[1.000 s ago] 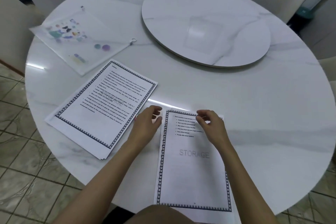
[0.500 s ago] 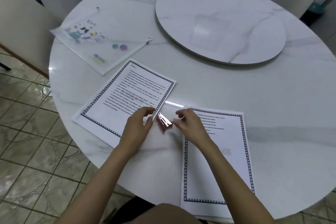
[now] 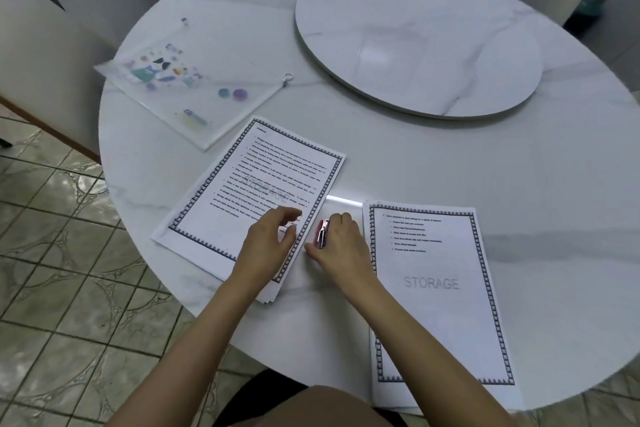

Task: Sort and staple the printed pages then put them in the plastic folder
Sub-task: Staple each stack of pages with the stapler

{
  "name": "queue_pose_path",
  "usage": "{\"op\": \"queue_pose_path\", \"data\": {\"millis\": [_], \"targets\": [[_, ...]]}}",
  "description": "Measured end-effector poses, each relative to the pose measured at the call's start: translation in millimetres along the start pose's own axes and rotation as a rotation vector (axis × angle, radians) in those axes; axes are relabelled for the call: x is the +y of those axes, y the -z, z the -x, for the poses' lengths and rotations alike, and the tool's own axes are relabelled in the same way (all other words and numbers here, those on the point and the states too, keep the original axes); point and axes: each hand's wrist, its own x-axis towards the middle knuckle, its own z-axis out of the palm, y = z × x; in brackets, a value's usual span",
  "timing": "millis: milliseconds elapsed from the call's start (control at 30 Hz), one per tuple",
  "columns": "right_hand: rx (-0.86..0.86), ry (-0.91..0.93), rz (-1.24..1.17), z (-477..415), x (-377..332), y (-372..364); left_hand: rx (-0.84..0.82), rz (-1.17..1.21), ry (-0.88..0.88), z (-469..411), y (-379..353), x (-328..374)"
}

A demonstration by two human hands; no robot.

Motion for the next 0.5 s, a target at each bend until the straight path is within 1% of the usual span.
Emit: {"op": "queue_pose_path", "data": {"millis": [100,167,300,367,433,500], "targets": [[0.003,-0.013,-0.041,2,5,0,-0.011,-0.008,-0.004,-2,-2,2],[-0.014,-0.048,-0.154,2,11,5,-0.016,0.002,0.003,-2,-5,6],[-0.065,-0.154,-0.601,2,33,30,0.000,0.053,0.046,-4,-16,16],[-0.007,-0.178,-0.773,5,53,42,0.003,0.080,0.089,-5,-23,22],[0.064,-0.205,-0.940,8,76,51,-0.031,0.107,0.132,-4,-31,28],[0.109,-0.230,-1.056,11,99,58,-0.064,0.126,0.157,-3,-40,34]]}}
